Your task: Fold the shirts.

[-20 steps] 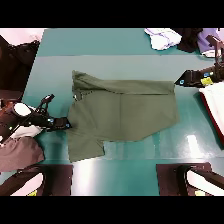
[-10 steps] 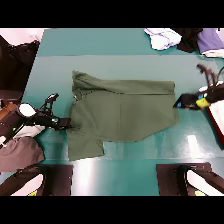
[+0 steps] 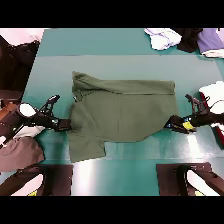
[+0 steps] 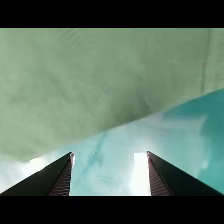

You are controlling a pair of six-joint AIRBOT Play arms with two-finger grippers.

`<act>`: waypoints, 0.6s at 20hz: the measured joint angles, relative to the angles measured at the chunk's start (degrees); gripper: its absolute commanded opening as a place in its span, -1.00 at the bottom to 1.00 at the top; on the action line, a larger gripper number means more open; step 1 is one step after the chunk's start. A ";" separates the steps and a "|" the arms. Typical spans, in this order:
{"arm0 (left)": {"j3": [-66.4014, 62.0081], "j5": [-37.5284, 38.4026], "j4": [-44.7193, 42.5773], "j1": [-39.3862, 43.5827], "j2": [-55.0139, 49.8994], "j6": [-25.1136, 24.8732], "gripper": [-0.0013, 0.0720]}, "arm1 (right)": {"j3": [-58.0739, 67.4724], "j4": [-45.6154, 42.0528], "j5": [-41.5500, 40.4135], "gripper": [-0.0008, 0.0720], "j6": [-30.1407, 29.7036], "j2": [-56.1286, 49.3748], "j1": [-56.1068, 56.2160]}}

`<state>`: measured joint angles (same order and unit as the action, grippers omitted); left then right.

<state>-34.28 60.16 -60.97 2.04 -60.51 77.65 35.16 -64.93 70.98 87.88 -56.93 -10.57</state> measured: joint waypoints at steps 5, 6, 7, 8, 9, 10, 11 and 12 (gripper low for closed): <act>0.00 0.92 0.02 0.00 0.02 -0.02 -0.88 | -3.69 1.92 -5.86 0.42 0.98 0.13 0.00; 0.00 1.05 0.00 0.00 0.02 -0.02 -0.87 | -3.96 2.21 -6.82 0.41 0.98 0.15 0.00; 0.00 1.22 0.00 0.00 0.02 -0.02 -0.88 | -4.15 2.69 -7.80 0.27 1.11 0.15 0.00; 0.00 1.42 0.02 0.00 0.02 -0.04 -0.87 | -4.31 3.08 -8.98 0.07 1.14 0.15 0.00; 0.00 1.55 0.02 0.02 0.02 -0.04 -0.87 | -4.42 3.56 -10.16 -0.28 1.16 0.15 -0.02; -0.02 1.64 0.02 0.00 0.02 -0.04 -0.88 | -4.46 4.11 -11.21 -0.87 1.16 0.15 -0.02; -0.09 1.92 0.00 0.00 0.02 -0.04 -0.88 | -4.52 4.42 -11.89 -0.92 1.16 0.15 0.00; -0.20 2.21 0.00 0.02 0.02 -0.07 -0.88 | -4.44 4.63 -12.39 -0.92 1.09 0.17 0.00</act>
<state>-34.48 62.37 -60.97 2.07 -60.49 77.58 30.72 -60.29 58.59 88.97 -56.75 -10.57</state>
